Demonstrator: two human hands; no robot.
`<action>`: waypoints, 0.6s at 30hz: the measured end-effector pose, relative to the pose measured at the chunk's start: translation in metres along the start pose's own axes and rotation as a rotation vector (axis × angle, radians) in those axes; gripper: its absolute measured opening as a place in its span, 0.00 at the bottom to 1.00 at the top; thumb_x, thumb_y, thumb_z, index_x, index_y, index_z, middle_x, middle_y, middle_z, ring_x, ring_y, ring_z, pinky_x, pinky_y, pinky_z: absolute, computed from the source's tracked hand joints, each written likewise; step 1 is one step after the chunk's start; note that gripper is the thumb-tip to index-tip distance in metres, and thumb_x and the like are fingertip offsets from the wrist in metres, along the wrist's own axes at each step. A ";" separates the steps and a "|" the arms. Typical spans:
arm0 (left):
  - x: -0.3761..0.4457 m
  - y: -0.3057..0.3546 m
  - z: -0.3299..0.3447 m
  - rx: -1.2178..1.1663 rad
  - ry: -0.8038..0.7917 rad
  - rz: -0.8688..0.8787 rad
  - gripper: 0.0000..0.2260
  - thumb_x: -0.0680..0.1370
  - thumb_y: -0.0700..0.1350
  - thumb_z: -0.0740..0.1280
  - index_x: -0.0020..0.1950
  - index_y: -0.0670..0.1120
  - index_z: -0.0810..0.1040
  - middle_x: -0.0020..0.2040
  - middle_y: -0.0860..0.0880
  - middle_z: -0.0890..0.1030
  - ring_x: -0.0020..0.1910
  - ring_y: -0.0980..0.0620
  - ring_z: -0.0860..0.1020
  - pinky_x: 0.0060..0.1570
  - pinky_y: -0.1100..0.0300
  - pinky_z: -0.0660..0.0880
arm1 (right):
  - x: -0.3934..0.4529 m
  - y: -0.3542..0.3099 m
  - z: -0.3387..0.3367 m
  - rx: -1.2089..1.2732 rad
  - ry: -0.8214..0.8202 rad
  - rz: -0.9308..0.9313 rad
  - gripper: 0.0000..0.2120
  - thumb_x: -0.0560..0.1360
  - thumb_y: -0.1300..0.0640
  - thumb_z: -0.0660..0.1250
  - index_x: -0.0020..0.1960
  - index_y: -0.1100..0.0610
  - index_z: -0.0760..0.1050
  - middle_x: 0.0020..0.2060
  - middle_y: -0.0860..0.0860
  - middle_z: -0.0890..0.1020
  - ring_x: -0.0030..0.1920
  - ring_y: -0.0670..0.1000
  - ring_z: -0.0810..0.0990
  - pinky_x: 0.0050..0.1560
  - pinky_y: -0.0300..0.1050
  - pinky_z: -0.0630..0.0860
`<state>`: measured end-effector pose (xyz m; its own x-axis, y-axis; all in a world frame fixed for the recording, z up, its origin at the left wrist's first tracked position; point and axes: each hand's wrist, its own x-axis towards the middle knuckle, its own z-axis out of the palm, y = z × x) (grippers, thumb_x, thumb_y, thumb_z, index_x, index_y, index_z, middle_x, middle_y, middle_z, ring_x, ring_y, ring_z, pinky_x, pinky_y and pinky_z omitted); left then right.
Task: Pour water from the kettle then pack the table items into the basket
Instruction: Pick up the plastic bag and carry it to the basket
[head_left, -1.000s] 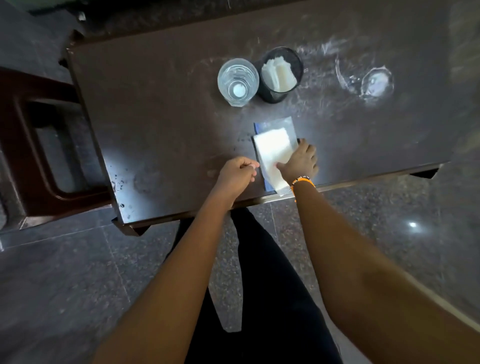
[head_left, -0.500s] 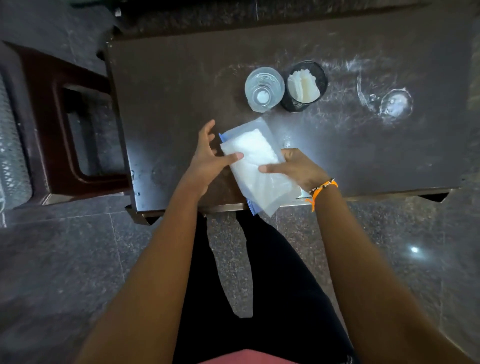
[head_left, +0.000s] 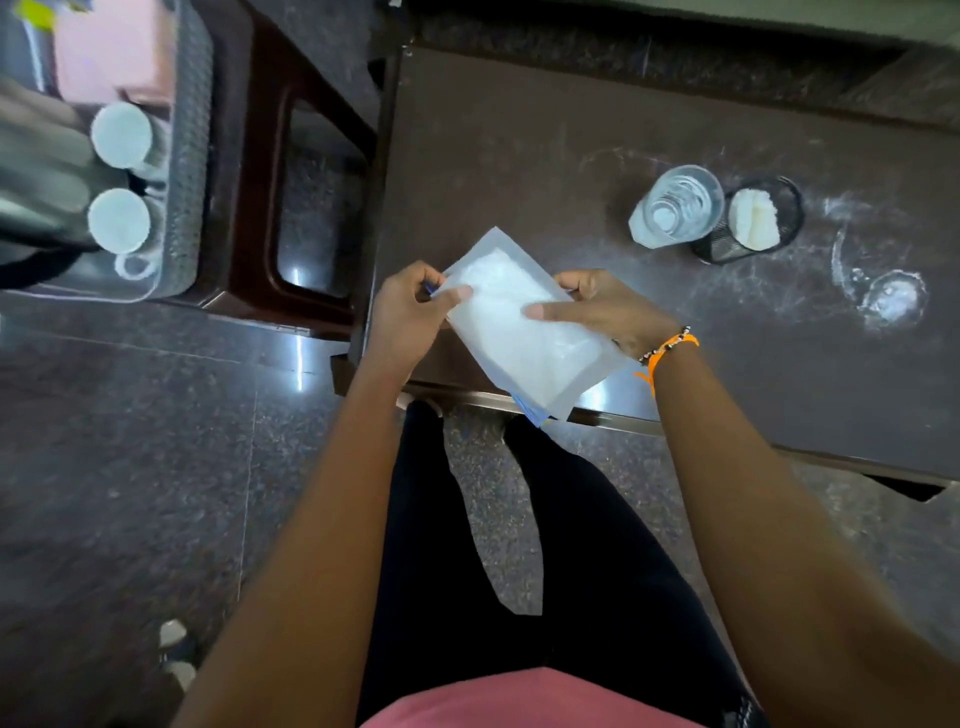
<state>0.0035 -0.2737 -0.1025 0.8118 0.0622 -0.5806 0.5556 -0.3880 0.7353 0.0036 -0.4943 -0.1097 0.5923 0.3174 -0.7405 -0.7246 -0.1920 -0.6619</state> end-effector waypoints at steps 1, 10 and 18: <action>0.000 -0.004 -0.008 -0.040 0.040 -0.012 0.12 0.74 0.46 0.69 0.33 0.50 0.69 0.36 0.51 0.74 0.41 0.52 0.75 0.44 0.50 0.79 | 0.001 -0.002 0.006 0.032 0.012 0.004 0.07 0.69 0.54 0.74 0.45 0.54 0.80 0.35 0.46 0.84 0.34 0.44 0.82 0.34 0.36 0.78; 0.001 -0.019 -0.070 -0.255 0.335 -0.092 0.04 0.76 0.46 0.65 0.43 0.48 0.71 0.41 0.49 0.77 0.43 0.51 0.77 0.44 0.51 0.80 | 0.020 -0.008 0.083 0.506 0.156 -0.007 0.19 0.69 0.62 0.72 0.57 0.51 0.71 0.49 0.47 0.79 0.46 0.47 0.81 0.39 0.43 0.81; 0.019 -0.026 -0.146 -0.571 -0.069 -0.399 0.11 0.76 0.47 0.67 0.57 0.46 0.76 0.49 0.49 0.81 0.43 0.54 0.81 0.41 0.63 0.78 | 0.058 -0.056 0.137 0.514 0.450 -0.012 0.11 0.74 0.64 0.66 0.56 0.58 0.74 0.48 0.53 0.82 0.44 0.52 0.81 0.42 0.47 0.82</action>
<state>0.0303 -0.1285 -0.0819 0.5230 0.0332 -0.8517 0.8319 0.1976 0.5186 0.0306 -0.3382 -0.0995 0.6097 -0.1217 -0.7832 -0.7263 0.3099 -0.6136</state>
